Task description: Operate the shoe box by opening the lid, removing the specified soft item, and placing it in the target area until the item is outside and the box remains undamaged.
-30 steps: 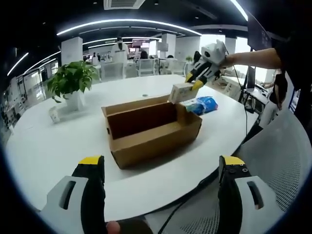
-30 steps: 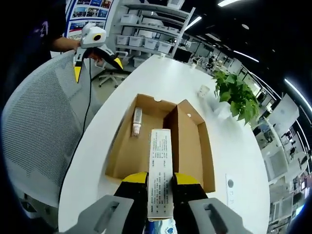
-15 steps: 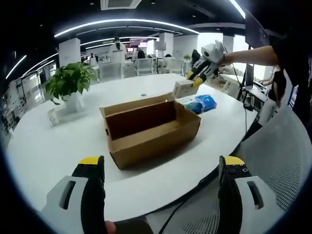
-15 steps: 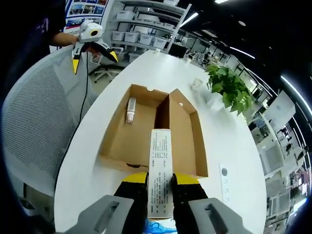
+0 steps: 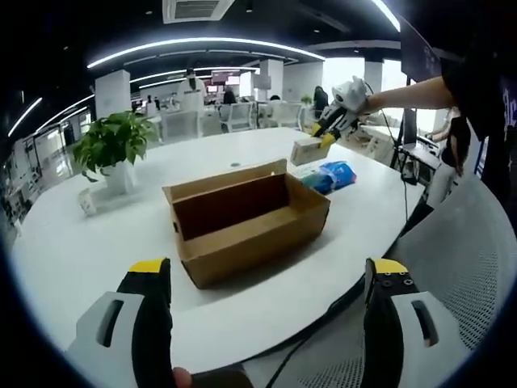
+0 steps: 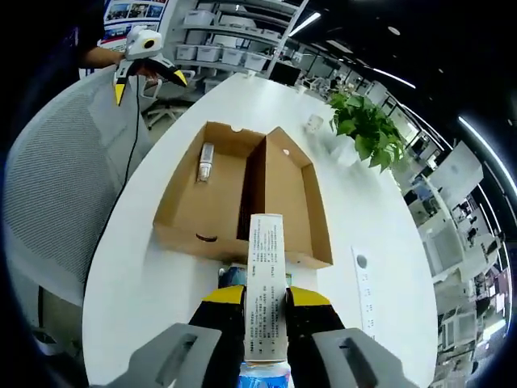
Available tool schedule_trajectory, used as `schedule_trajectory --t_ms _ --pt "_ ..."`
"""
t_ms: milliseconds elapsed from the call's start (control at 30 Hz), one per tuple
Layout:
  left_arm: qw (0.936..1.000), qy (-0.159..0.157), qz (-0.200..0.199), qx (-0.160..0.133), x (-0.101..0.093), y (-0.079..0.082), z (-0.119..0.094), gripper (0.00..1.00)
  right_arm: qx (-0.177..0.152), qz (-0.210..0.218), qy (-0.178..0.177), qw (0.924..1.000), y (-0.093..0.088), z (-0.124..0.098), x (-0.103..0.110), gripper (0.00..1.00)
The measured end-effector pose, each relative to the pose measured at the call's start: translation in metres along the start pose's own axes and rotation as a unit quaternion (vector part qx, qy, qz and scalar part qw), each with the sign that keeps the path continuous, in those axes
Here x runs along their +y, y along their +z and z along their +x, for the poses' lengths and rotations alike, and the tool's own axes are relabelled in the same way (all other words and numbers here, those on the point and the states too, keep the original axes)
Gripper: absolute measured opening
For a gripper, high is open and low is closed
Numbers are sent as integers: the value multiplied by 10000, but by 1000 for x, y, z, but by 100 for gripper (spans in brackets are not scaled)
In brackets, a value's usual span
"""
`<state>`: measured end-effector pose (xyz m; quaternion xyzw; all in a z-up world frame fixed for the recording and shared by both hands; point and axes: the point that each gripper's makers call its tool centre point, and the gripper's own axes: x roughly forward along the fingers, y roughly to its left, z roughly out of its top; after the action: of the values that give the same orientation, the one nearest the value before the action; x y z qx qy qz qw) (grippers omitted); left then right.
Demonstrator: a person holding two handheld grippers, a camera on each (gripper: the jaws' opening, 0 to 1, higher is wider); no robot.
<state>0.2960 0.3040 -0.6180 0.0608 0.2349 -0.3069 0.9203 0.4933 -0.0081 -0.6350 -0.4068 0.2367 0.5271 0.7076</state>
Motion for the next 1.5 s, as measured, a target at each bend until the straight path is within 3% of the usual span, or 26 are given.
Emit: schedule_trajectory --t_ms 500,1100,1500 --pt "9999 49 -45 115 3 -4 2 99 213 123 -93 9997 -29 -2 -10 14" --pt "9994 13 -49 341 2 -12 4 99 555 322 -199 9977 -81 -1 -37 14" --pt "9983 3 -16 575 2 -21 4 98 739 415 -161 9963 -113 10 -52 14"
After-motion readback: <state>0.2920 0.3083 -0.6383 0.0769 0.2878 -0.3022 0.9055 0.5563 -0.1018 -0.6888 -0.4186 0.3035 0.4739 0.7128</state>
